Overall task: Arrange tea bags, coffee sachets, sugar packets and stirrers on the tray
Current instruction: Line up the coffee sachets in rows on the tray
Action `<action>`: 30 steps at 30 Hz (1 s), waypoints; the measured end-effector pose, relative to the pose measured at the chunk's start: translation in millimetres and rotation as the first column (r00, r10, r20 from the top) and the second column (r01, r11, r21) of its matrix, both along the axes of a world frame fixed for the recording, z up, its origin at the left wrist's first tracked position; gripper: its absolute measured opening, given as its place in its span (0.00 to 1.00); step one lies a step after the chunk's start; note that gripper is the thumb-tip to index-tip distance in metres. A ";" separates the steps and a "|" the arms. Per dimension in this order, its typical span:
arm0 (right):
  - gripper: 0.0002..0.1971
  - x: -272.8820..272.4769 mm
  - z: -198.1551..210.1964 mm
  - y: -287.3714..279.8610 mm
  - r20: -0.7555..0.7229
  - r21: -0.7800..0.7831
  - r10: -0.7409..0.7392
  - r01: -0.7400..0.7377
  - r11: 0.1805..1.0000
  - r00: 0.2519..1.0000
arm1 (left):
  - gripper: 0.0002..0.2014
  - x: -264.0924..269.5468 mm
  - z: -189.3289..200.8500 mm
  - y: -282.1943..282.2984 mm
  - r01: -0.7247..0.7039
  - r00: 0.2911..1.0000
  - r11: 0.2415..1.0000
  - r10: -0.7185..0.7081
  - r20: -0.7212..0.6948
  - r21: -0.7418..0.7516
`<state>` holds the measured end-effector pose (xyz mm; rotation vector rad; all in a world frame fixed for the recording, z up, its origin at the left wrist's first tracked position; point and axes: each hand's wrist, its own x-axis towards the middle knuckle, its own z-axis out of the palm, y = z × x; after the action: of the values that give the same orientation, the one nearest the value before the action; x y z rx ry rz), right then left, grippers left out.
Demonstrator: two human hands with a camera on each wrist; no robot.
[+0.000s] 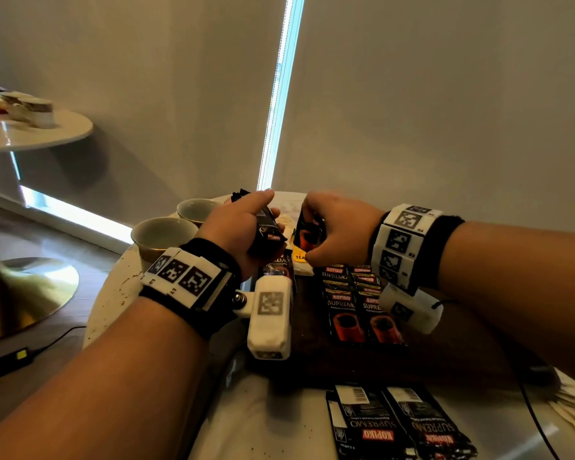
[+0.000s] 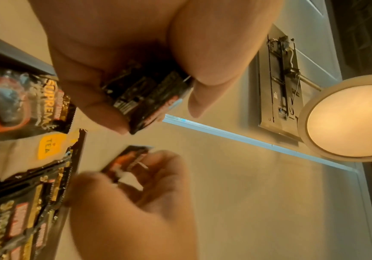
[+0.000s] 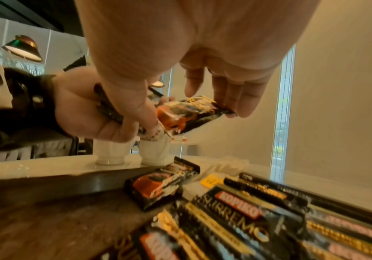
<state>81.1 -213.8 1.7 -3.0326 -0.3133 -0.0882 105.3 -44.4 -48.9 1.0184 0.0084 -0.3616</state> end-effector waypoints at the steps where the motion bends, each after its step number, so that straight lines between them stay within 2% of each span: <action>1: 0.22 1.2 -3.8 2.1 -0.015 -0.033 0.004 -0.004 0.999 1.000 | 0.18 0.8 0.4 0.6 0.007 1.000 1.000 -0.007 -0.015 -0.014; 5: 0.23 8.0 -20.8 11.9 -0.075 -0.158 0.019 -0.030 0.987 0.997 | 0.22 3.2 -0.8 1.7 0.029 0.999 0.999 -0.031 -0.037 -0.041; 11: 0.25 18.9 -34.6 16.8 -0.149 -0.275 -0.010 -0.032 0.961 0.989 | 0.21 4.7 -1.0 2.0 0.037 0.998 0.997 -0.040 -0.052 -0.064; 17: 0.24 22.0 -40.4 18.0 -0.185 -0.289 -0.040 -0.015 0.957 0.982 | 0.27 5.0 -1.3 0.6 0.024 0.999 0.997 -0.028 -0.045 -0.073; 30: 0.24 23.1 -39.2 21.0 -0.246 -0.302 -0.076 -0.002 0.953 0.966 | 0.25 2.5 0.5 1.7 0.033 0.999 0.996 -0.036 -0.035 -0.083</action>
<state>104.3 -192.8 -37.5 -3.2951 -0.2685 0.3816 107.8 -42.7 -48.4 0.9313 0.0082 -0.4092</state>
